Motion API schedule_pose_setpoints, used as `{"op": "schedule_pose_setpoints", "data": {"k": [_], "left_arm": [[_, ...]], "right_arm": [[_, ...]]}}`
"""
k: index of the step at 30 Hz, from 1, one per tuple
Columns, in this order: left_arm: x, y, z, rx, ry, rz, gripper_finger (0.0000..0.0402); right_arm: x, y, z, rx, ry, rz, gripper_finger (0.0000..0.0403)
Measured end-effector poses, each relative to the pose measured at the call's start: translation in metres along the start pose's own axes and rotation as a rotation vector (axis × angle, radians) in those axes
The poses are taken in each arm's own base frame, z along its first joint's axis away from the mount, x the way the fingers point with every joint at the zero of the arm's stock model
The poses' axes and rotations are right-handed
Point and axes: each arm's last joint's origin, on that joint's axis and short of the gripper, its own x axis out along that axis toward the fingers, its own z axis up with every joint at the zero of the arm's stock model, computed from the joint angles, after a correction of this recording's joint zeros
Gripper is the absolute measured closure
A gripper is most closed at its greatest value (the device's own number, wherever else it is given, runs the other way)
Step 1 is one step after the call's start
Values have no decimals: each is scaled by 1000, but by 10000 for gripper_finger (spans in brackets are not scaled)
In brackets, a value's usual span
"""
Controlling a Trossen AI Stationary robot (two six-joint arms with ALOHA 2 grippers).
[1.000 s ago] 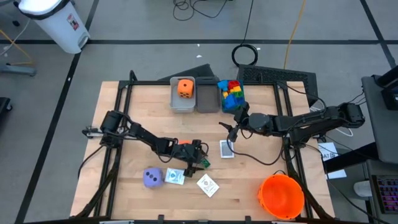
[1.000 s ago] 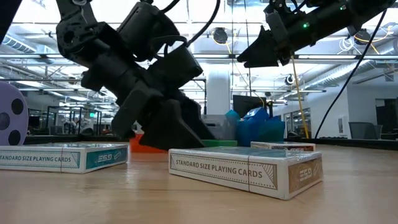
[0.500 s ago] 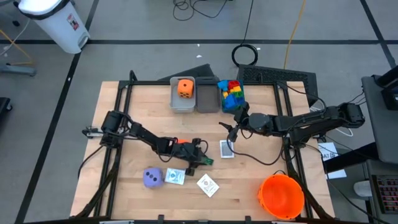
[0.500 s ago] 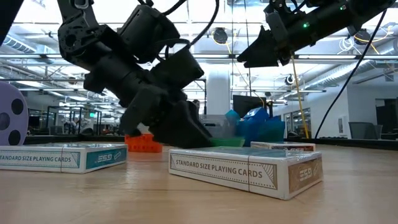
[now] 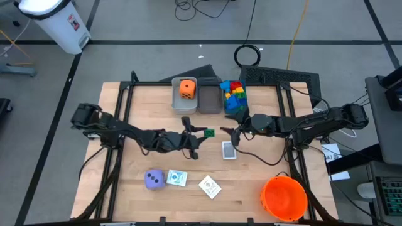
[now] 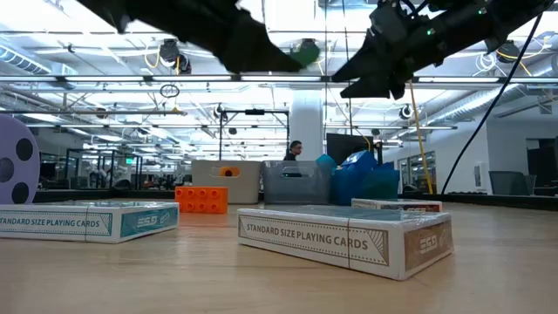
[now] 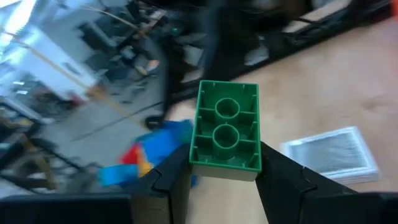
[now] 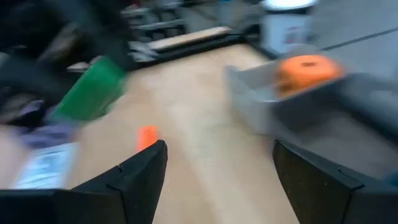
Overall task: Pick & Place Toys
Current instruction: Put the green game piece into the blue bin
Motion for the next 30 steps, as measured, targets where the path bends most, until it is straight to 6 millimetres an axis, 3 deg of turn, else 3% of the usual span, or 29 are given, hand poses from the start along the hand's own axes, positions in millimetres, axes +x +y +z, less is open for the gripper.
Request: {"op": "schedule_pose_setpoints", "data": {"k": [3,7,13,20,25,30], "left_arm": [[-11,8,9,38,-4,12,250],[-16,3,9,67,22,15,242],[-16,-7,6,118,45,-1,242],[-17,-7,7,115,50,9,250],[-17,-8,5,124,61,4,232],[-17,-8,5,124,61,4,249]], "right_arm": [[0,5,3,35,-11,133,122],[0,14,9,68,-74,250,122],[17,29,-2,83,-114,299,122],[36,35,-10,104,-168,387,122],[44,39,-10,149,-151,410,121],[53,42,-11,189,-130,409,126]]}}
